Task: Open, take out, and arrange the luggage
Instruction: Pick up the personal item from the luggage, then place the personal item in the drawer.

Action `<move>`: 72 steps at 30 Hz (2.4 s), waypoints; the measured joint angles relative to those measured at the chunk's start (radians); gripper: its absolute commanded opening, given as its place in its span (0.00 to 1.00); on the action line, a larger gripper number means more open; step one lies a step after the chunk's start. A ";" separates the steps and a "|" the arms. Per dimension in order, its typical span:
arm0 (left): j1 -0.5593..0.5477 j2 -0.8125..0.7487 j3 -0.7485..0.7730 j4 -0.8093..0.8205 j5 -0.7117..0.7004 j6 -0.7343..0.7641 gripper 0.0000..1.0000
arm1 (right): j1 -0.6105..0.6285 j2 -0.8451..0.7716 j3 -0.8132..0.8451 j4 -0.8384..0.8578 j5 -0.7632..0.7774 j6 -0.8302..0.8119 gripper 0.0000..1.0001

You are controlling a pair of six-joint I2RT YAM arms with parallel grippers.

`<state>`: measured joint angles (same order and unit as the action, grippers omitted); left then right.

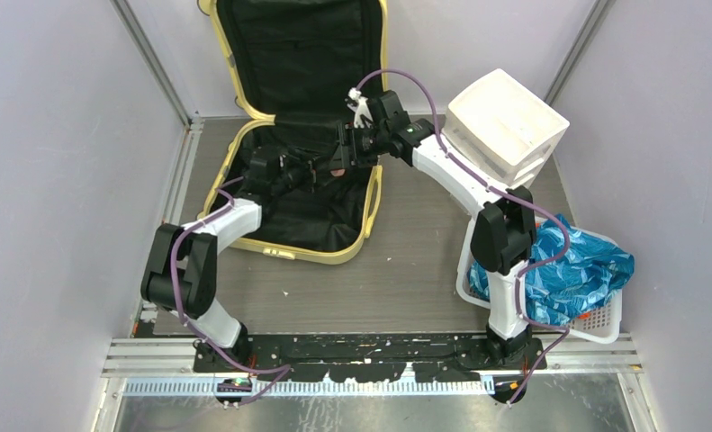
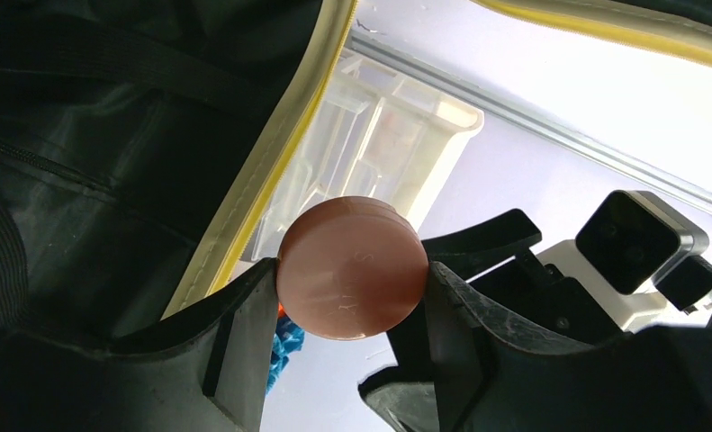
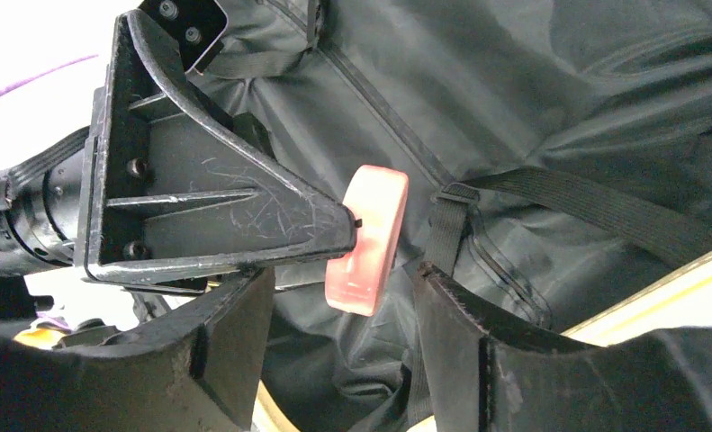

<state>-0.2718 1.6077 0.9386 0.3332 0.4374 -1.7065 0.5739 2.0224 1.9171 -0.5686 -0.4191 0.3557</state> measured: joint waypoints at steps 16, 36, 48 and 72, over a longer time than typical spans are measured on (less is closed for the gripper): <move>-0.013 -0.055 -0.040 0.010 -0.022 0.039 1.00 | -0.008 0.031 0.011 -0.004 -0.020 -0.016 0.02; 0.036 -0.467 0.169 -0.647 -0.340 1.028 1.00 | -0.397 -0.487 -0.330 -0.293 0.154 -0.725 0.08; 0.040 -0.438 0.144 -0.649 -0.333 1.095 1.00 | -0.421 -0.420 -0.471 -0.141 0.557 -0.711 0.35; 0.049 -0.465 0.093 -0.656 -0.328 1.090 1.00 | -0.425 -0.393 -0.377 -0.319 0.000 -0.758 0.21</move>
<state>-0.2230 1.1431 1.0313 -0.3229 0.1089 -0.6163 0.1490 1.6299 1.5398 -0.8879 -0.4187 -0.4023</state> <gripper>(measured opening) 0.996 0.251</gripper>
